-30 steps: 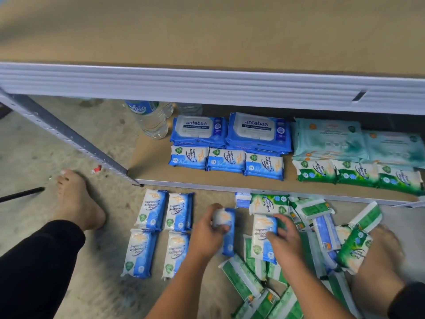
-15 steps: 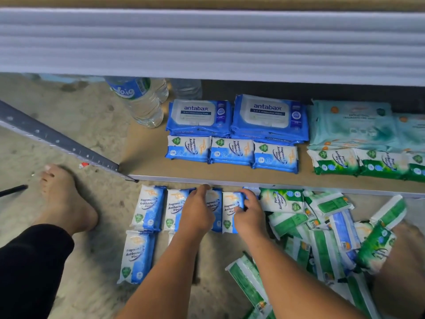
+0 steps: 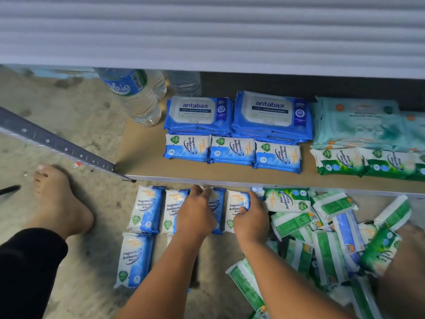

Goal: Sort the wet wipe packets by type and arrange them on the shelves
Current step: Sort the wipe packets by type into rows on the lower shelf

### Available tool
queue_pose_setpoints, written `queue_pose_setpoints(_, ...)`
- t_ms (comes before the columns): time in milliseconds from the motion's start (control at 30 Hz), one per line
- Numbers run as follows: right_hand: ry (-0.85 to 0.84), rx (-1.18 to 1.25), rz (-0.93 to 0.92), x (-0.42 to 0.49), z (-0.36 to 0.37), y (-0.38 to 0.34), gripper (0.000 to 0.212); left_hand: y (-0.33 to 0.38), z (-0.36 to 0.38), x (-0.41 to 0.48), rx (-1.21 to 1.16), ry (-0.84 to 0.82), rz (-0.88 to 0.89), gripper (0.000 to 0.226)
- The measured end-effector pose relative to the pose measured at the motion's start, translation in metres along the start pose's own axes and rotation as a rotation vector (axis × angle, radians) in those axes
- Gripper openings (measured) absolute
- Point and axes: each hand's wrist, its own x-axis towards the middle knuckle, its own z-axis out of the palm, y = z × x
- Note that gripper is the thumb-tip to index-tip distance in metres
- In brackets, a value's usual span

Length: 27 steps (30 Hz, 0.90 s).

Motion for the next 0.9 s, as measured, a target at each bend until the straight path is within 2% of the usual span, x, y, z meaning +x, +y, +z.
queue_pose_setpoints(233,-0.006,-0.037,-0.022,0.001,0.002,0.001,0.059,0.002,0.003,-0.002,-0.035,0.007,-0.027,0.068)
queue_pose_setpoints(367,-0.050,-0.226,-0.067,-0.005,-0.006,-0.003,0.068,0.004,0.003,-0.005,-0.043,0.029,-0.042,0.067)
queue_pose_setpoints(433,-0.068,-0.278,-0.114,-0.015,-0.016,-0.006,0.075,0.005,0.002,-0.011,-0.047,0.060,-0.048,0.059)
queue_pose_setpoints(533,-0.126,-0.225,-0.176,-0.035,-0.036,-0.003,0.073,0.007,0.004,-0.027,-0.105,0.072,-0.088,0.045)
queue_pose_setpoints(600,-0.097,-0.171,-0.218,-0.046,-0.057,0.007,0.068,0.013,0.006,-0.040,-0.149,0.029,-0.106,0.044)
queue_pose_setpoints(733,-0.016,-0.168,-0.111,-0.054,-0.115,0.046,0.054,0.031,0.007,-0.070,-0.149,-0.093,-0.025,0.045)
queue_pose_setpoints(900,-0.048,-0.177,0.089,-0.054,-0.191,0.115,0.041,0.055,0.009,-0.116,-0.105,-0.176,0.132,0.045)
